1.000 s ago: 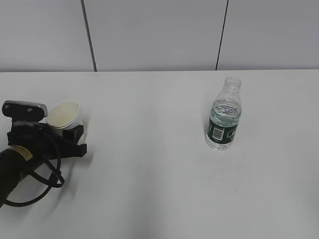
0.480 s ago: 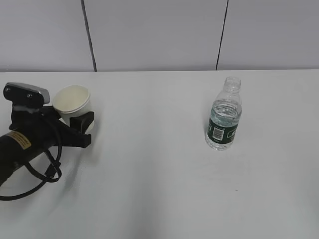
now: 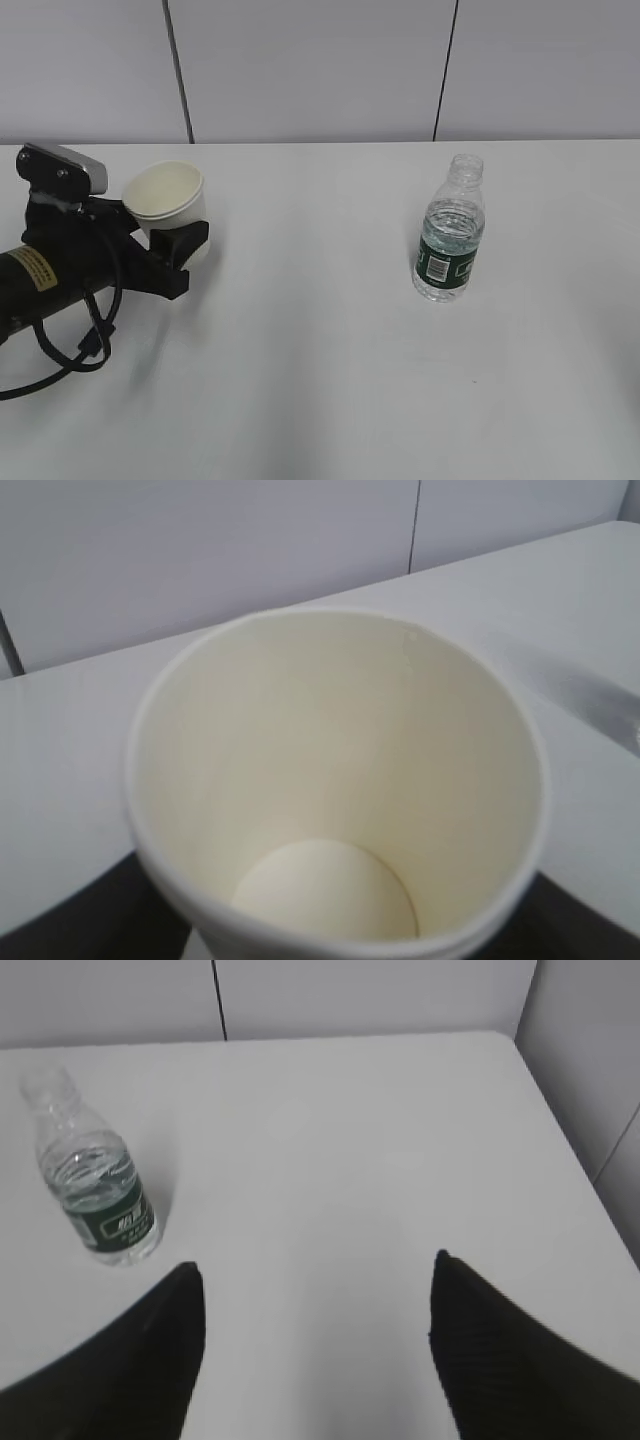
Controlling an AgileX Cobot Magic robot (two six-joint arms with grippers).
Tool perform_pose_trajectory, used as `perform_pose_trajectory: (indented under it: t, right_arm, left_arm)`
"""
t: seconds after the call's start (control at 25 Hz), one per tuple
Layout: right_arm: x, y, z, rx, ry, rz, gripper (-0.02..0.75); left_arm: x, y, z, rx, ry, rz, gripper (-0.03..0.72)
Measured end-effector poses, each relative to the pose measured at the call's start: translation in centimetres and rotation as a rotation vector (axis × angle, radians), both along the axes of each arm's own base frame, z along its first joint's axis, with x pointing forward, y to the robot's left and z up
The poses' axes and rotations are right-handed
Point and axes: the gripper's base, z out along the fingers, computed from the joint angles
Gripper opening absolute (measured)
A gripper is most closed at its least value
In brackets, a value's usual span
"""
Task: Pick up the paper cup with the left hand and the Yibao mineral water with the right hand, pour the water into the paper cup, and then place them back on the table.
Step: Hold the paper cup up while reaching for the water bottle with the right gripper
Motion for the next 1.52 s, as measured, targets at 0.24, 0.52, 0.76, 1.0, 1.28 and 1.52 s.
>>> perform_pose_trajectory:
  t: [0.24,0.52,0.76,1.0,1.28,1.52]
  right_arm:
    - [5.9,-0.8,0.5,-0.019,-0.149,-0.009,0.517]
    - [10.8,-1.4,-1.8,-0.027,-0.263,-0.024,0.517]
    - [12.4,-1.2,-7.3,-0.068,-0.215,0.042,0.517]
    - [14.1,0.8,-10.5,-0.128,-0.139,0.325,0.517]
    - [15.3,3.4,-13.6,-0.067,-0.057,0.48,0.517]
    - [17.4,5.1,-15.2,-0.016,-0.056,0.539,0.639]
  left_arm:
    - [-0.1,0.0,-0.1,0.001,0.008,-0.005,0.449]
    - [-0.1,0.0,-0.1,0.001,0.009,-0.003,0.45]
    - [-0.1,0.0,-0.1,0.001,0.009,-0.003,0.45]
    - [-0.1,0.0,-0.1,0.001,0.01,-0.003,0.45]
    - [-0.1,0.0,-0.1,0.0,0.01,-0.002,0.45]
    - [-0.1,0.0,-0.1,0.0,0.01,-0.001,0.45]
